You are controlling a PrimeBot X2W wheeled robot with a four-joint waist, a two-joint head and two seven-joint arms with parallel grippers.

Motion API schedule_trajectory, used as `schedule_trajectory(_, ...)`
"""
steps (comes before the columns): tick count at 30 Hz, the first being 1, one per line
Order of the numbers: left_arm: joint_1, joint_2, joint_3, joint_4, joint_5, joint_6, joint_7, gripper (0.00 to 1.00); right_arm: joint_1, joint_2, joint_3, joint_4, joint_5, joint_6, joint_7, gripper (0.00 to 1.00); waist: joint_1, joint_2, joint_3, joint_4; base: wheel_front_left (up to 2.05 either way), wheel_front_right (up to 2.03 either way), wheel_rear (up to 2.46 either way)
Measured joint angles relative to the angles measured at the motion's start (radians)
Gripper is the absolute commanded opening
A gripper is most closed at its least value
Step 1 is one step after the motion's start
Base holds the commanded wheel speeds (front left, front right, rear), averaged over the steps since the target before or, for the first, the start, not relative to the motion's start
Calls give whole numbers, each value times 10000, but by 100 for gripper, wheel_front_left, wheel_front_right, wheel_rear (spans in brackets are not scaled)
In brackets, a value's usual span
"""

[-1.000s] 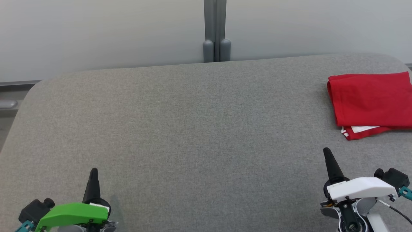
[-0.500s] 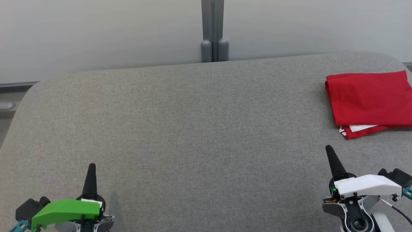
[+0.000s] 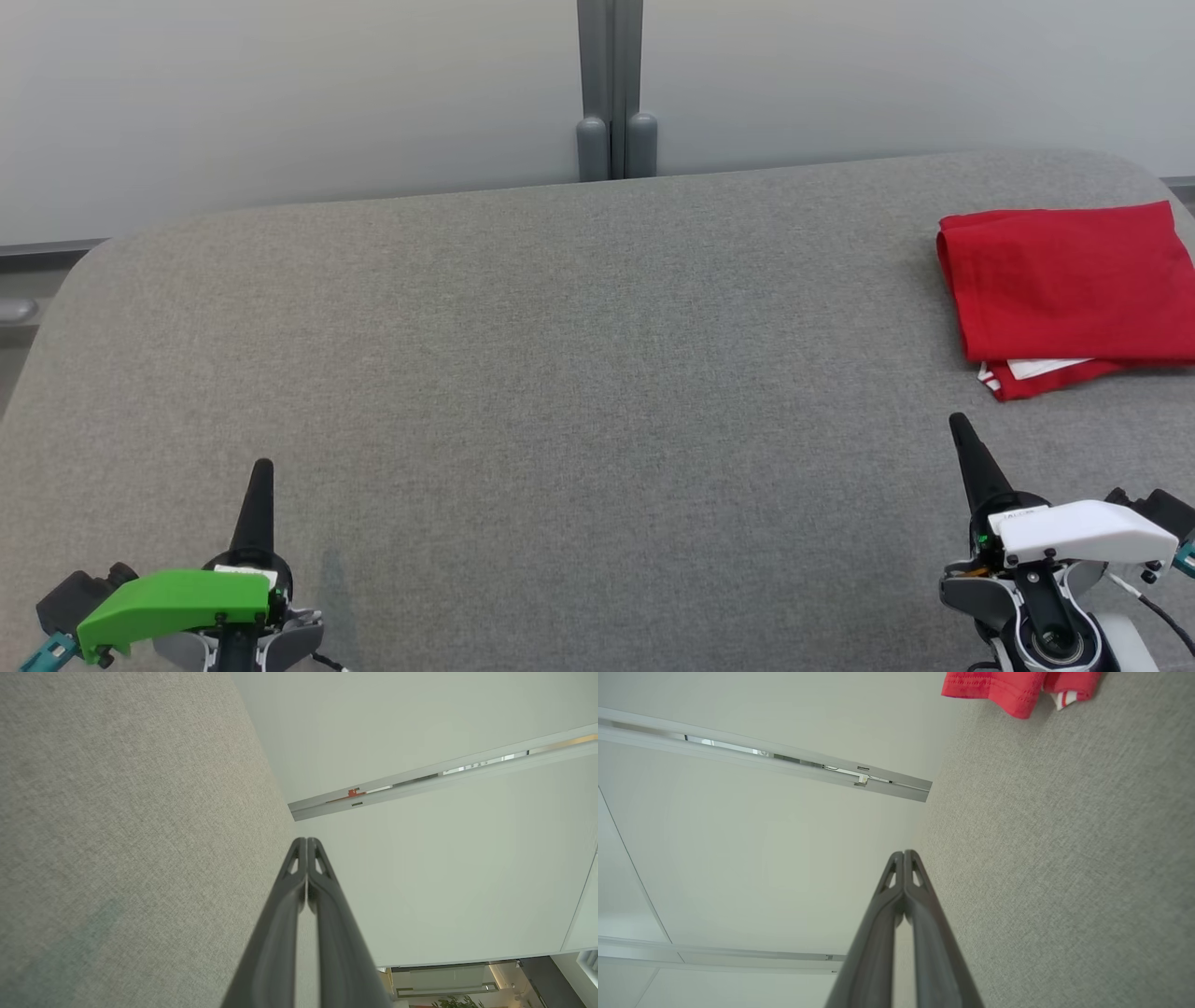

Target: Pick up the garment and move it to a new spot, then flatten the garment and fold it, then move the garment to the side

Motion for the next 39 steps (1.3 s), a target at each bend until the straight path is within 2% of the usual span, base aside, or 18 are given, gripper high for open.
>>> schedule_trajectory(39, -320, 2, 343, -186, -2637, -186, 780, 0, -157, -2, -428, -146, 2686, 0, 784, 0, 0, 0, 5, -220, 0, 0, 0)
